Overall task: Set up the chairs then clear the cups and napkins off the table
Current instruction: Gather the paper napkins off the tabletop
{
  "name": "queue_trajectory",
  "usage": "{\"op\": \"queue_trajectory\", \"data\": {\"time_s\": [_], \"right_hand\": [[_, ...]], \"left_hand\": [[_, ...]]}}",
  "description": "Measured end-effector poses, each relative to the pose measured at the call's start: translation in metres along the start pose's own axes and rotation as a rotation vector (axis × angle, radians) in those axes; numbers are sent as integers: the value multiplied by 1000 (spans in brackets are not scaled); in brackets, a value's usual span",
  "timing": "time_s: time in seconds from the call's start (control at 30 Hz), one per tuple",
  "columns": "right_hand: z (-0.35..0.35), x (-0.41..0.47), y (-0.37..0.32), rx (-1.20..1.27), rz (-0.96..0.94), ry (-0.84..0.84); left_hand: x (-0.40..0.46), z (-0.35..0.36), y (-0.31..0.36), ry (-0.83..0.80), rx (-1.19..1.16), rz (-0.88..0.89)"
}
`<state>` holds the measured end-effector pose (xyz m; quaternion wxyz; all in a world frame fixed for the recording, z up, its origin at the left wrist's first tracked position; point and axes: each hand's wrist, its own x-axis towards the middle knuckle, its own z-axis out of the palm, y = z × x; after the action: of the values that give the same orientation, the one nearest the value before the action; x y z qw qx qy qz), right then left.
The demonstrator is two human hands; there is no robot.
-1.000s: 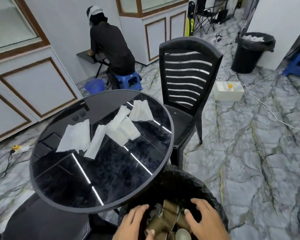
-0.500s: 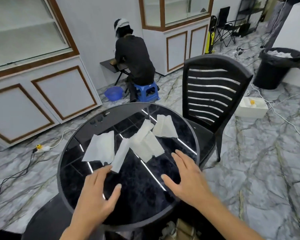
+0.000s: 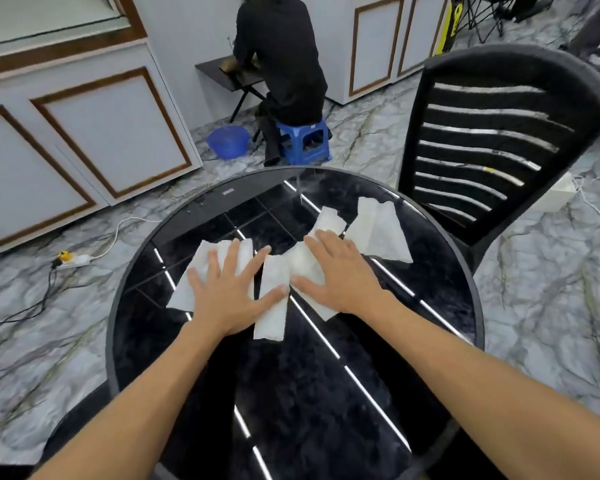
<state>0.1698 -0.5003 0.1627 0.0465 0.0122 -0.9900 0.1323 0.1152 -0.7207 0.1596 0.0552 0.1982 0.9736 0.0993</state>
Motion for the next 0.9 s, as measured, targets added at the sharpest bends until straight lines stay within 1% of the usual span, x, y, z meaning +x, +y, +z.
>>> {"op": "queue_trajectory", "data": {"time_s": [0.13, 0.2, 0.27, 0.4, 0.43, 0.53, 0.7, 0.8, 0.9], "right_hand": [[9, 3, -8, 25, -26, 28], [13, -4, -12, 34, -56, 94], [15, -14, -15, 75, -80, 152], [12, -37, -19, 153, -161, 354], [11, -45, -20, 175, -167, 374], [8, -73, -18, 215, -173, 372], [-5, -121, -11, 295, -146, 322], [-13, -151, -5, 325, -166, 356], [-20, -182, 3, 370, -143, 356]], "left_hand": [[2, 10, -7, 61, -29, 55], [-4, 13, -7, 88, -74, 63], [-14, 14, -3, 110, -167, 70], [-43, 14, 4, 147, -284, 102], [-51, 15, 6, 150, -305, 107], [-79, 17, 13, 167, -381, 117], [-122, 17, 29, 155, -432, 103], [-142, 16, 43, 155, -495, 62], [-160, 14, 61, 147, -519, 50]]}}
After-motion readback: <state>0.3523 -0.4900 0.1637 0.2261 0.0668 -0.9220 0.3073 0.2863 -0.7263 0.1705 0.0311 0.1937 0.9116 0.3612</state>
